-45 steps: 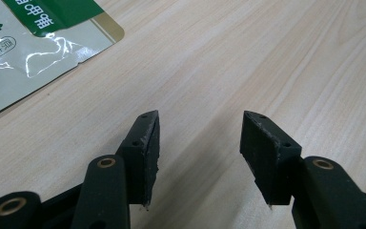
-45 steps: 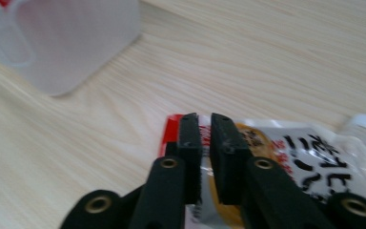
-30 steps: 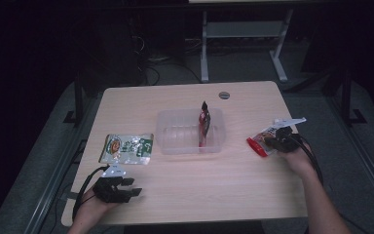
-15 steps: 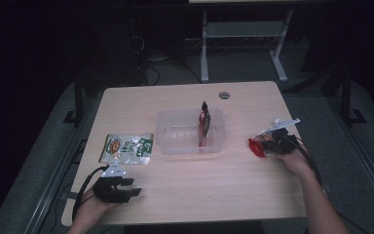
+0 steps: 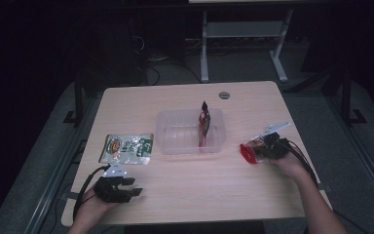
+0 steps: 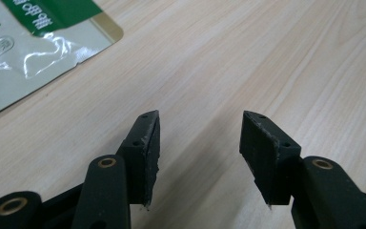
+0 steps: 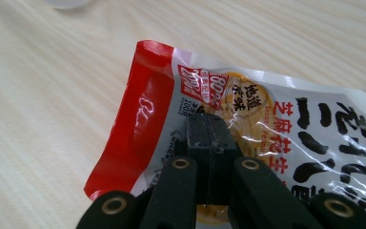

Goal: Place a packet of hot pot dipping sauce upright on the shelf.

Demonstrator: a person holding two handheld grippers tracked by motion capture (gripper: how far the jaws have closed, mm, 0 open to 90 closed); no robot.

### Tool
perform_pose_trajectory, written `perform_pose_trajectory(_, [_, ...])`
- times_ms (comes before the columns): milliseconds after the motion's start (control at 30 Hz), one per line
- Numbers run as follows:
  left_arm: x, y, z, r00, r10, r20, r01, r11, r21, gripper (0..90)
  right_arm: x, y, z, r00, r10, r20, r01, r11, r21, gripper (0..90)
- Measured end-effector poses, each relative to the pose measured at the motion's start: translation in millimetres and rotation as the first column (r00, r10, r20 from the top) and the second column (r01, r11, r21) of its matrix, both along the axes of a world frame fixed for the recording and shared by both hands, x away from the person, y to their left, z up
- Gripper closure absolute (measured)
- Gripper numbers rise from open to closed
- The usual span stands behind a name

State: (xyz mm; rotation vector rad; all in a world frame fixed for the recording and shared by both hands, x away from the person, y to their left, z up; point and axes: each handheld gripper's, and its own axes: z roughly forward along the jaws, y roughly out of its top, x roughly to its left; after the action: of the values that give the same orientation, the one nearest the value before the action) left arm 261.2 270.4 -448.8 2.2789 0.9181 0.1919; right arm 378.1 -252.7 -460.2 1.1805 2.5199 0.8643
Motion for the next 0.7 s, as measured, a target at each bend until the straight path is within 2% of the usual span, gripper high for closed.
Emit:
perform_pose_trajectory(167, [3.0, -7.0, 2.7, 0.9994, -0.033, 0.007, 0.033, 0.9994, -0.006, 47.8, -5.7, 6.6, 0.1, 0.9996, 0.029, -0.005, -0.029, 1.0, 0.007, 90.0])
perform_pose_trajectory(267, [5.6, -12.2, 3.5, 0.9984, -0.056, 0.009, 0.056, 0.9984, -0.005, 47.6, -13.5, 15.8, 1.1, 0.9977, 0.067, -0.009, -0.067, 0.998, 0.002, 90.0])
perform_pose_trajectory(367, [6.9, -15.5, 3.8, 0.998, -0.063, 0.006, 0.063, 0.9979, -0.014, 47.6, -17.3, 20.8, 0.8, 0.9962, 0.086, -0.009, -0.086, 0.996, 0.008, 90.0])
perform_pose_trajectory(467, [8.2, -19.1, 4.2, 0.997, -0.076, 0.008, 0.076, 0.9969, -0.016, 47.6, -24.1, 30.6, 0.7, 0.9924, 0.122, -0.019, -0.122, 0.992, 0.026, 90.0])
perform_pose_trajectory(667, [8.4, -25.5, 5.9, 0.9948, -0.101, 0.013, 0.101, 0.9946, -0.02, 47.5, -31.8, 43.9, 1.0, 0.9848, 0.172, -0.023, -0.172, 0.985, 0.03, 90.0])
perform_pose_trajectory(700, [7.7, -28.3, 6.4, 0.9945, -0.104, 0.015, 0.104, 0.9944, -0.021, 47.4, -35.2, 50.3, 0.9, 0.9801, 0.197, -0.025, -0.196, 0.98, 0.034, 90.0])
